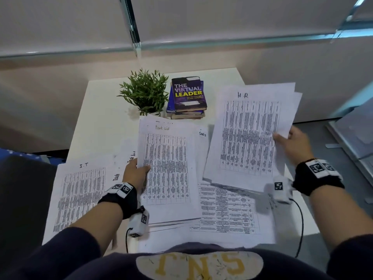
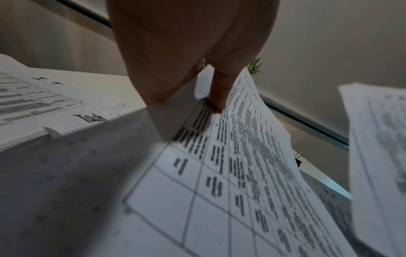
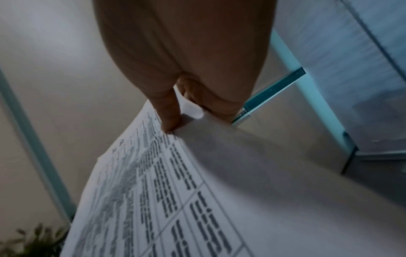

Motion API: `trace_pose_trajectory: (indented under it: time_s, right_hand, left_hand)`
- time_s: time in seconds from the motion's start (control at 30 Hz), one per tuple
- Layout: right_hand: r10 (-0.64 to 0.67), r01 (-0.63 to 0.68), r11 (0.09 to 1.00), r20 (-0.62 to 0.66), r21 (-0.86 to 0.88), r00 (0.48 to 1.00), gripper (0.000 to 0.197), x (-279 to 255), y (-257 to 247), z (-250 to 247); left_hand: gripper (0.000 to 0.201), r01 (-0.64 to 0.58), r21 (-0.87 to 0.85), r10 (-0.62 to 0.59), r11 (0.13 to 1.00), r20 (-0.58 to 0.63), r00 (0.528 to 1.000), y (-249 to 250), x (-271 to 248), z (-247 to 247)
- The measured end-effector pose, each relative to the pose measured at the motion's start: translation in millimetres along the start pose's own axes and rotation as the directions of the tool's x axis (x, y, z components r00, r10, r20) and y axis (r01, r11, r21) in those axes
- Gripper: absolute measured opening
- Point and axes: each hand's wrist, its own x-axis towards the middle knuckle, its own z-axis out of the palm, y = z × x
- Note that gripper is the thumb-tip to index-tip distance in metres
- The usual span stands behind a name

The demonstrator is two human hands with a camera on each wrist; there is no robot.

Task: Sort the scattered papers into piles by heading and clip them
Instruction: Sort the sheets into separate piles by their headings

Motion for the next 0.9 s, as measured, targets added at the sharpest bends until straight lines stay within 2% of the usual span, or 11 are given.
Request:
trace_pose_trajectory:
  time_s: [0.13,0.3,0.47,0.57,0.6,0.63,0.7,0.77,0.8,0.83,0.9]
  right_hand:
    - [-0.005,-0.014,0.987,0.12,0.159,0.993,0.025,-8,-25,1]
    - [0.072,-0.129,0.972,0.27,0.198,0.96,0.026,-12,-23,41]
    - [0.131,-0.167,0.984,0.375,0.066,0.918,0.008,-25,-10,94]
    - [0.174,-0.164,0.985,0.43,-0.061,0.886,0.057,-19,25,122]
    - [0.2,-0.191,0.979,0.444,-0.066,0.873,0.073,-28,19,126]
    - [0.219,-0.218,0.974,0.439,-0.054,0.871,0.077,-40,5,129]
    - [0.265,-0.29,0.957,0.408,-0.001,0.874,0.065,-54,-7,138]
    - [0.247,-0.292,0.955,0.406,0.051,0.88,0.05,-57,-2,145]
    - [0.228,-0.267,0.963,0.398,0.044,0.889,0.044,-59,-4,148]
    - [0.22,-0.25,0.968,0.383,0.03,0.897,0.041,-60,-3,152]
    - [0.194,-0.228,0.973,0.374,0.047,0.907,0.041,-58,0,158]
  left_hand:
    - [0.017,-0.016,-0.007,0.016,1.0,0.042,0.999,6,-3,7]
    - [0.02,-0.015,-0.115,0.028,0.993,0.115,0.993,20,-15,22]
    - [0.023,0.002,-0.255,0.052,0.967,0.207,0.977,37,-25,35]
    - [0.027,0.05,-0.307,0.027,0.95,0.242,0.97,36,-25,39]
    - [0.025,0.054,-0.29,0.015,0.955,0.231,0.973,33,-24,39]
    - [0.023,0.051,-0.255,0.007,0.966,0.221,0.975,30,-24,39]
    - [0.042,0.058,-0.16,-0.024,0.985,0.202,0.979,23,-21,40]
    - [0.078,0.123,-0.119,-0.099,0.985,0.189,0.977,21,-27,39]
    - [0.084,0.123,-0.127,-0.099,0.984,0.179,0.979,23,-31,40]
    - [0.078,0.084,-0.131,-0.06,0.988,0.177,0.982,24,-34,41]
    - [0.042,-0.033,-0.072,0.046,0.997,0.184,0.982,22,-37,42]
